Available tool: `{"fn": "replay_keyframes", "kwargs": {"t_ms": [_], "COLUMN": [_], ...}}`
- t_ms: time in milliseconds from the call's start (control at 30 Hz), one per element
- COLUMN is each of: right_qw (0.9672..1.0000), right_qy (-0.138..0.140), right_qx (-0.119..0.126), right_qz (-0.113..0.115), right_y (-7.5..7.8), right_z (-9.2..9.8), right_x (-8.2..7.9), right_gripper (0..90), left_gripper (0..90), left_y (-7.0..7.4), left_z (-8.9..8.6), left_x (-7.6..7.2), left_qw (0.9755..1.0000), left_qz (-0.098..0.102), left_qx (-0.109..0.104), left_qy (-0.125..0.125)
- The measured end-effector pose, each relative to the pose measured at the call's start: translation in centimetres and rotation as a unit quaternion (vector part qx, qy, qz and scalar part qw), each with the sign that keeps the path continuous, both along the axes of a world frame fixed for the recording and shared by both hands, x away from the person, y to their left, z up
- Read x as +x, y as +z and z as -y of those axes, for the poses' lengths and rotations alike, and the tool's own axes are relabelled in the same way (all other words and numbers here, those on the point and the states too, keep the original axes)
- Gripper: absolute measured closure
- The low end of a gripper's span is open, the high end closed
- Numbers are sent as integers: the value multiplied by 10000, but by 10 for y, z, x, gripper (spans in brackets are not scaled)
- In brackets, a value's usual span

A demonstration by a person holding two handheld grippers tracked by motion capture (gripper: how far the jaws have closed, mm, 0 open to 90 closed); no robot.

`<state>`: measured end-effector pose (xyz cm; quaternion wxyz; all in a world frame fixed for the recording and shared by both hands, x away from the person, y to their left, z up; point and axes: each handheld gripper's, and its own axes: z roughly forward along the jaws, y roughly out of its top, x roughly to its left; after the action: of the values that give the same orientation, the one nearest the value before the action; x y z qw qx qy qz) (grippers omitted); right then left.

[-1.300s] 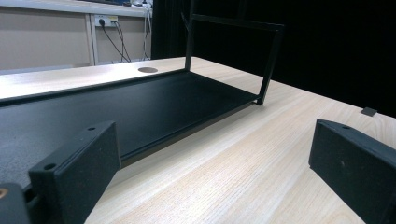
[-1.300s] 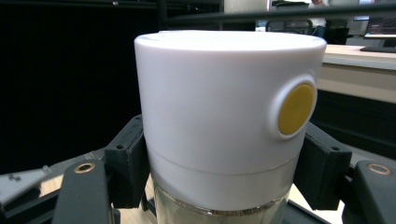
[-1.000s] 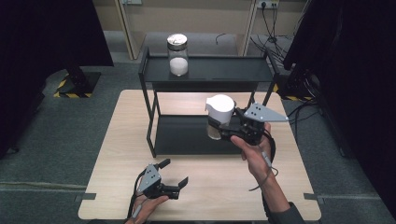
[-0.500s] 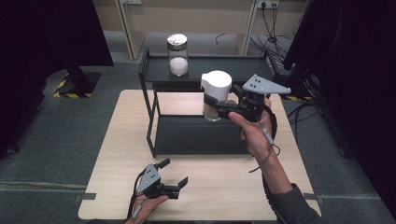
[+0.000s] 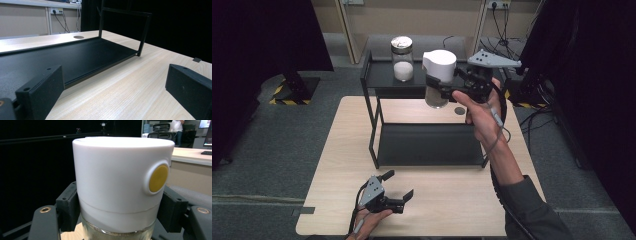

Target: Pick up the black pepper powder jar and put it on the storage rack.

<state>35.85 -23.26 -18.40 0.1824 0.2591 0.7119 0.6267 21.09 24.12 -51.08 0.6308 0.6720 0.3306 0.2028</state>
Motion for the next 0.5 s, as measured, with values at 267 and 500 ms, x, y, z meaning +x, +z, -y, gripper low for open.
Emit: {"fn": "replay_keyframes", "kwargs": {"t_ms": [267,500], "right_qw": [9994,9972], "right_qy": [-352,-725], "right_qx": [-55,-152], "right_qz": [4,43], "right_y": [14,14], "right_z": [-13,-22], "right_x": [18,33], "right_gripper": [306,306], "left_gripper": [14,15], "left_y": [0,0], "left_z": [0,-1], "left_x": [-1,0], "left_qw": [10000,10000], "left_qz": [18,-32], "left_qx": [4,12], "left_qy": [13,12]}}
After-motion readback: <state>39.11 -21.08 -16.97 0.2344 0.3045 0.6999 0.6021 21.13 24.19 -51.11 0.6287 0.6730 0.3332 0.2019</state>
